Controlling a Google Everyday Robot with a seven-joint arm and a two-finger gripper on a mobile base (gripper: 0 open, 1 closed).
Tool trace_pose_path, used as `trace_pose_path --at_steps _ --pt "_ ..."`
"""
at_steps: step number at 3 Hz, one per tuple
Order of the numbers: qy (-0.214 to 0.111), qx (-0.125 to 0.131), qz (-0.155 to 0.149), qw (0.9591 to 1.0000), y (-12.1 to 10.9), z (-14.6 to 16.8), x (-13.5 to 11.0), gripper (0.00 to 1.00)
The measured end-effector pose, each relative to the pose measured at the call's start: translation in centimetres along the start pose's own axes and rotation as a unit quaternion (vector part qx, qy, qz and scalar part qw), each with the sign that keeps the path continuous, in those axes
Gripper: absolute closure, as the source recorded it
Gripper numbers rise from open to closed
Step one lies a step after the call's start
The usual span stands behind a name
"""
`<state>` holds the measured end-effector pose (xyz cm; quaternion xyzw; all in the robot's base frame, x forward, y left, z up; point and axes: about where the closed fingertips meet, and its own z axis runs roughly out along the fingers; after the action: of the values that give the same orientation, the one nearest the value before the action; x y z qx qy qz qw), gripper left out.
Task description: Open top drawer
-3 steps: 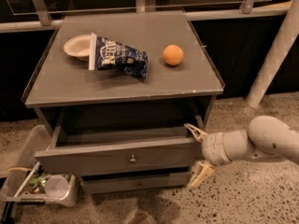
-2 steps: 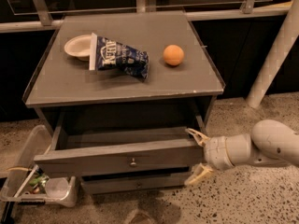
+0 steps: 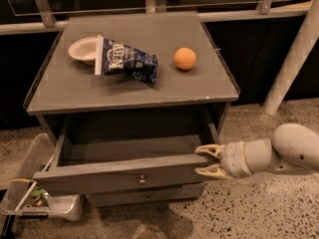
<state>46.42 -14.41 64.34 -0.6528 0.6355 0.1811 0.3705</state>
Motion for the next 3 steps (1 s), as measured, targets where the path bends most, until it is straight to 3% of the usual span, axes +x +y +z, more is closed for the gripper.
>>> trace_pose_path --at_steps 1,2,3 --pt "0.0 0.0 0.0 1.0 -0.25 -0.41 -0.43 0.87" --pt "0.0 0.0 0.0 1.0 -0.29 -0.54 -0.54 1.0" --pt "0.0 0.0 0.0 1.0 -0.29 -0.54 -0.55 0.83"
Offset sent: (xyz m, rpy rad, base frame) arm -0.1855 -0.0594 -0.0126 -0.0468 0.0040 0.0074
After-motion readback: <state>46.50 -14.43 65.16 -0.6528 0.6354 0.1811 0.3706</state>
